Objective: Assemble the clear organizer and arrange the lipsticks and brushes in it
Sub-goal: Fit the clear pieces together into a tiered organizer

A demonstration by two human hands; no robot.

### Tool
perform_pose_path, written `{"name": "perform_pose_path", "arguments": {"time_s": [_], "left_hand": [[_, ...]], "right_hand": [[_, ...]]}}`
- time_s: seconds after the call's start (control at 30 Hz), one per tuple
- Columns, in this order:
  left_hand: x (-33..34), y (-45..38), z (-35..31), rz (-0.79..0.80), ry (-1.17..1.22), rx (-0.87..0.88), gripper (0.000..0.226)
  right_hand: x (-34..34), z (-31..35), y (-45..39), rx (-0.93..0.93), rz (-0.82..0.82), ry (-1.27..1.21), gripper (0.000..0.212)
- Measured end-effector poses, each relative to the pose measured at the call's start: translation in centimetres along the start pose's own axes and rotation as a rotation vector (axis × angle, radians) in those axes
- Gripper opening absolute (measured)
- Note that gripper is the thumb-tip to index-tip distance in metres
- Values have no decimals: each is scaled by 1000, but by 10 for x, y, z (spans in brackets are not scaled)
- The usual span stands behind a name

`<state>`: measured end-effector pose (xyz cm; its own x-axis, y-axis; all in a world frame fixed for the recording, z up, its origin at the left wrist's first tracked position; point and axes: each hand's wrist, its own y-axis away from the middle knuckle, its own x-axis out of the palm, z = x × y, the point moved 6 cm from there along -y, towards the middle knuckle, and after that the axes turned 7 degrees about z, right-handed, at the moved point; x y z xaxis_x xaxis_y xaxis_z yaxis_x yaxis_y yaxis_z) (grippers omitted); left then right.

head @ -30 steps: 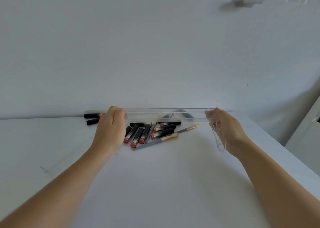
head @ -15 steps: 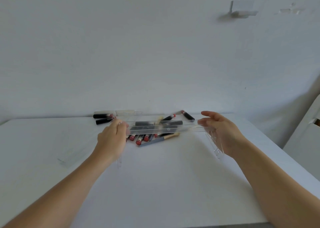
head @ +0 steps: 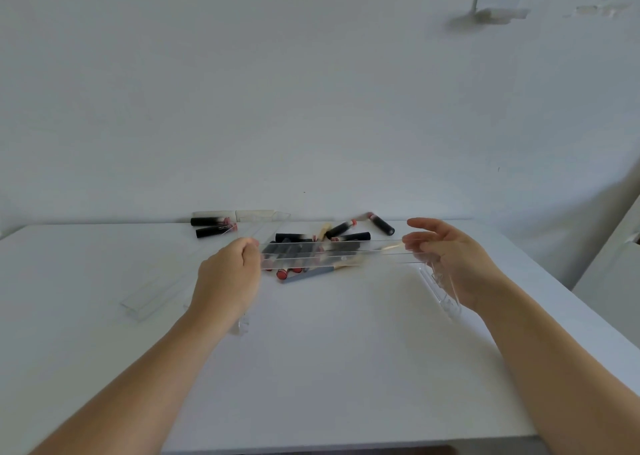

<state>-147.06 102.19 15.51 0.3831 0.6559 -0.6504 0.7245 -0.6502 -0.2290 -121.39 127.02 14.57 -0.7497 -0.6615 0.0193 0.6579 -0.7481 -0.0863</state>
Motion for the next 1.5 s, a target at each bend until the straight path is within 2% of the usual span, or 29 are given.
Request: {"name": "perform_pose_path", "arguments": {"time_s": [0.2,0.37,0.43,0.6,0.7,0.87,1.03,1.2,1.5], "left_hand": [[-4,-1,-10,-66,-121,110,41],[-23,-4,-6,-163,-227,156,34],[-27,-5,-1,-126,-341,116,23],[-26,-2,12,35,-599,56,32],[-25,0,19,64,-668,49,30],[-28,2,21,41,-652,61,12],[-27,2,23,10,-611,67,13],[-33,2,20,-52,-456,57,15],[-54,14,-3,-203,-225,230,10]], "right_hand": [[-2,1,-1,4,-4,41,47],[-3,2,3,-11,-78,22,42],[-2,2,4,-14,-90,24,37],[-3,0,5,0,-78,63,26],[-2,0,5,5,-66,47,25],[0,0,7,6,-44,42,24],[2,0,9,8,-27,47,24],[2,-1,8,3,-30,51,24],[2,0,9,4,-37,58,24]]}}
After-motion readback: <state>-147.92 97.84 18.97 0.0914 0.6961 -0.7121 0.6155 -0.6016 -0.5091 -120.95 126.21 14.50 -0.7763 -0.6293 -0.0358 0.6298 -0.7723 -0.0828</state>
